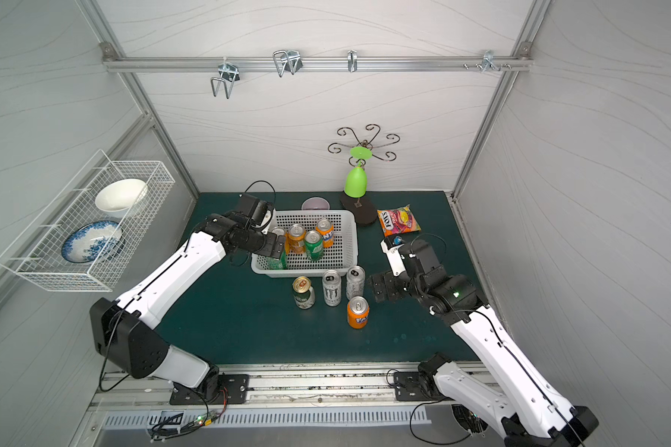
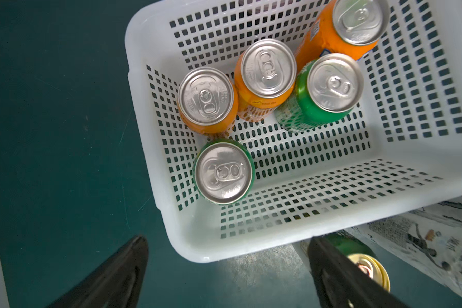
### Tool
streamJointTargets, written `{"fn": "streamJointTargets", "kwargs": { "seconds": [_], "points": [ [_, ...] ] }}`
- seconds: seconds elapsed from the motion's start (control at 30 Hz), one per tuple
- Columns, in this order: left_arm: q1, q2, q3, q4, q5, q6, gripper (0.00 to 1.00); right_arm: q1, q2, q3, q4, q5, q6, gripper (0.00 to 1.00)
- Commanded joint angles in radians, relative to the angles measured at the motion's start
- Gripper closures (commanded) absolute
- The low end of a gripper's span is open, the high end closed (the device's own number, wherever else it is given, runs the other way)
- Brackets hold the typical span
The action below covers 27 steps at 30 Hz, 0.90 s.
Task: Take out the drinks from the basket
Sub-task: Place the drink at the center of the board, then pick up the drink from the basket.
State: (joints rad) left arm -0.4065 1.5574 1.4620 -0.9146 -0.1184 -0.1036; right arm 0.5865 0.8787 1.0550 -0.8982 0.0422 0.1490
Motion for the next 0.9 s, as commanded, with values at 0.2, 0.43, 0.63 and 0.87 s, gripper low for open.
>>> {"fn": "streamJointTargets", "kwargs": {
  "seconds": [0.2,0.43,0.63,0.87],
  "points": [
    [0.043,0.128,0.053,0.052,0.056,0.015,0.02,-0.017,-0.015,-0.030,0.007,-0.008,-0.002,0.01],
    [0.061,0.202,0.056,0.082,0.059,0.017,0.02,-0.022,-0.014,-0.038,0.015,-0.012,-0.001,0.01],
    [0.063,0.258,0.056,0.097,0.049,0.006,0.04,-0.033,-0.005,-0.040,0.015,-0.014,-0.006,0.01],
    [0.062,0.294,0.029,0.117,0.047,-0.001,0.08,-0.048,-0.006,-0.055,0.025,-0.022,-0.006,0.01]
  ]
}}
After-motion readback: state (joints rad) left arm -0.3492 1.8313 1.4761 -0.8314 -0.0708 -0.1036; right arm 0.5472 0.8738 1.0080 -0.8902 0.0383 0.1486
